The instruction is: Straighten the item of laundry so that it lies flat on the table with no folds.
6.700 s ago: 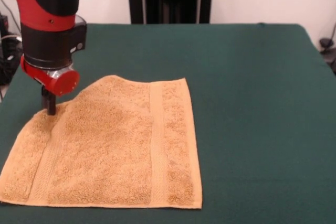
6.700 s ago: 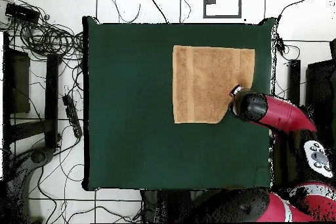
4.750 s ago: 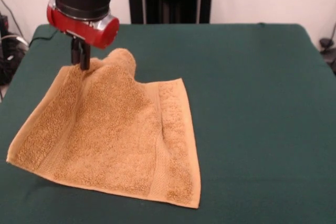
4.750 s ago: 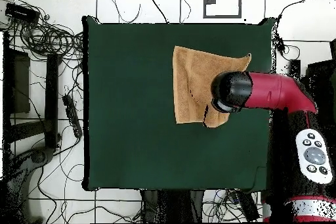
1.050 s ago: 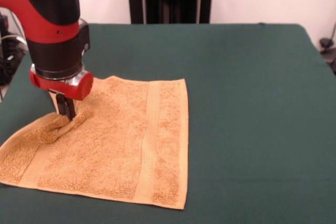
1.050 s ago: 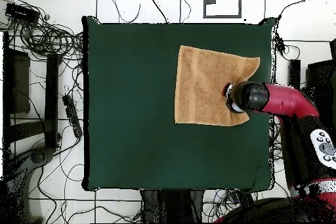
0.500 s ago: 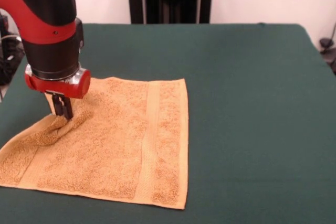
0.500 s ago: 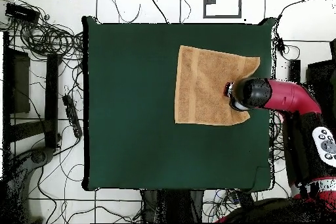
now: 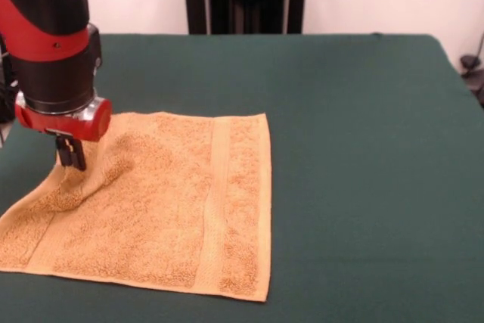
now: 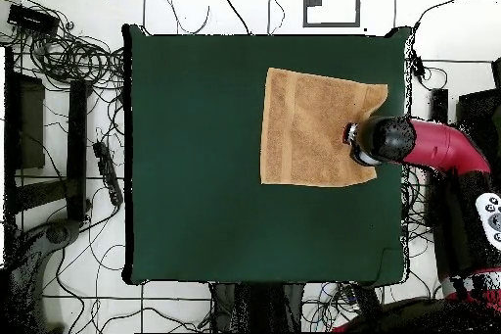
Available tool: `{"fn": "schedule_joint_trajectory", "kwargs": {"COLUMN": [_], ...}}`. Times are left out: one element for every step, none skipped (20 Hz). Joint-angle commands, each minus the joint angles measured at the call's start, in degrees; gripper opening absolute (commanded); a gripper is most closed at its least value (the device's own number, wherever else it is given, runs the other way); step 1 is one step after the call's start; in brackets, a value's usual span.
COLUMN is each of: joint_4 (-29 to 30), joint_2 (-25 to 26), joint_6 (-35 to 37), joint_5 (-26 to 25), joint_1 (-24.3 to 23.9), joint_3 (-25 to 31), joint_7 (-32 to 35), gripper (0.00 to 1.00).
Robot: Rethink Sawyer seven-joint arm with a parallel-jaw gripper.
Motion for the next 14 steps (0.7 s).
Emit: {"fn": "schedule_joint_trajectory", "kwargs": {"joint_4": [-1.8,-1.7,-1.8,-1.9,-2.0,-2.1,-2.2,-2.3,-2.4,-2.4,-2.4,-2.4,-2.2,-1.8], "joint_2": [1.1,1.1,1.2,1.3,1.4,1.5,1.5,1.5,1.5,1.5,1.5,1.5,1.5,1.3], "joint_6": [4.9,4.7,4.7,4.8,4.7,4.8,4.9,5.0,5.1,5.1,5.2,5.0,4.8,4.3], "joint_5": [-0.8,-1.0,-1.0,-1.0,-1.1,-1.1,-1.1,-1.1,-1.1,-1.2,-1.2,-1.2,-1.3,-1.4], "joint_1": [0.8,0.6,0.5,0.4,0.4,0.3,0.3,0.2,0.2,0.2,0.2,0.1,0.1,0.1], "joint_3": [6.5,6.5,6.6,6.7,6.8,6.8,6.9,6.9,7.0,7.0,7.0,7.0,6.9,6.8], "joint_7": [-18.8,-19.0,-19.2,-19.4,-19.5,-19.6,-19.8,-19.9,-20.0,-20.1,-20.1,-20.1,-19.8,-19.4], "gripper": [0.00,0.00,0.00,0.00,0.00,0.00,0.00,0.00,0.00,0.00,0.00,0.00,0.00,0.00]}}
